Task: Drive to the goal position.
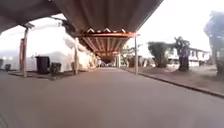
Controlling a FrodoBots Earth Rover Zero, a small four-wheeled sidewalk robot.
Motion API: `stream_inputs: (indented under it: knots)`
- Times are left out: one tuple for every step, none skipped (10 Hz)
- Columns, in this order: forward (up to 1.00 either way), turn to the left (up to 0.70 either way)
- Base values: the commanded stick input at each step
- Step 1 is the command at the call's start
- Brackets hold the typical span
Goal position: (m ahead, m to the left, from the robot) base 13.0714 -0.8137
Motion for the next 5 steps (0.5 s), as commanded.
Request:
stream_inputs:
  knots:
    - [0.70,0.03]
    - [0.70,0.00]
    - [0.70,0.00]
    - [0.70,0.00]
    - [0.70,0.00]
